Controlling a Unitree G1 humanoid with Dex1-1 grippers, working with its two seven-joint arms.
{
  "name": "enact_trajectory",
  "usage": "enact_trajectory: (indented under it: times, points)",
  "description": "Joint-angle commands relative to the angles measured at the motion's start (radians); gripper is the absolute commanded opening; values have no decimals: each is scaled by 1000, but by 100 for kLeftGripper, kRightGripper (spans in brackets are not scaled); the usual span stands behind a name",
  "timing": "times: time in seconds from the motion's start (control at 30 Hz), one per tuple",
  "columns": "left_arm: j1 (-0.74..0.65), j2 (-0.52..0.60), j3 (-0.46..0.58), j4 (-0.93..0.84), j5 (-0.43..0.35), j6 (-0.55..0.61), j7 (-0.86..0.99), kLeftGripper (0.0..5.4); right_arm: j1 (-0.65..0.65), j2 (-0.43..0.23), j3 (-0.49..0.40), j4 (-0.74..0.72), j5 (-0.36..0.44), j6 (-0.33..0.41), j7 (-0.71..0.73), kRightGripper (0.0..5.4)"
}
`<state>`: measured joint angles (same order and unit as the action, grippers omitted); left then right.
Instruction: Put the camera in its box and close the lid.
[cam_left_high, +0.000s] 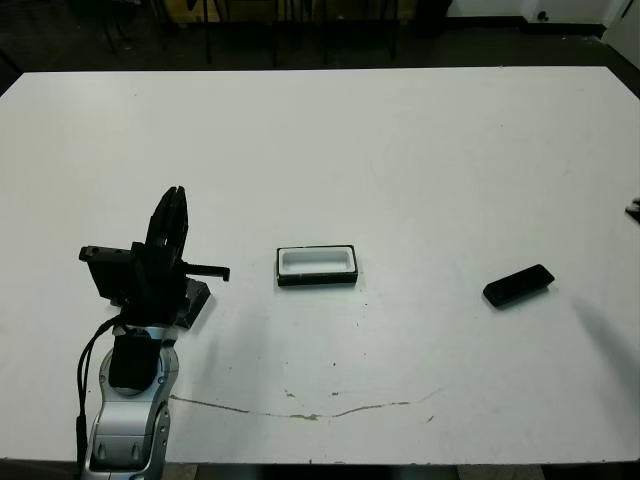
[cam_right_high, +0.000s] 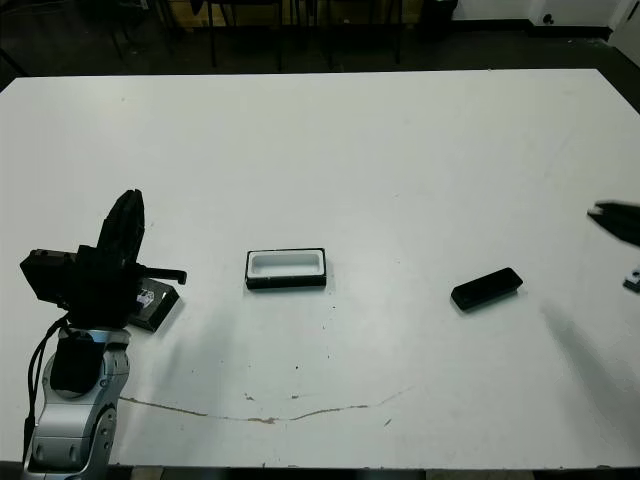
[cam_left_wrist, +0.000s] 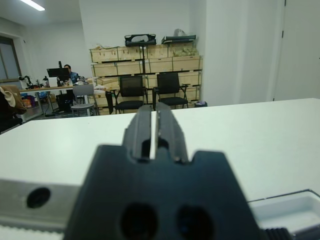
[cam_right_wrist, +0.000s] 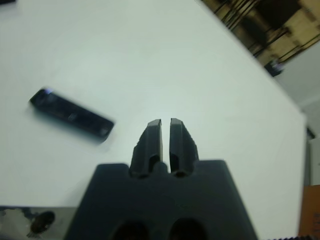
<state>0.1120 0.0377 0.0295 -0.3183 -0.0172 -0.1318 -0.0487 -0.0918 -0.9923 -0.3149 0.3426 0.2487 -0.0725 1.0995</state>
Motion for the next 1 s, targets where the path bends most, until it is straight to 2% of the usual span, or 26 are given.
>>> enact_trajectory:
  times: [0.03,0.17,0.43,0.73,1.0]
  points:
    - [12,7,9,8,-5,10,-1,1,46,-10,35,28,-25,9,29,0]
    - [15,12,10,7,5,7,0,1,72,-14,60,37,-37,48,42,0]
    - [18,11,10,13,0,5,-5,1,66,3,117,127,-44,17,114,0]
    - [22,6,5,6,2,9,-1,1,77,63,157,149,-10,62,160,0]
    - [20,8,3,12,7,6,-2,1,63,125,184,152,-14,33,119,0]
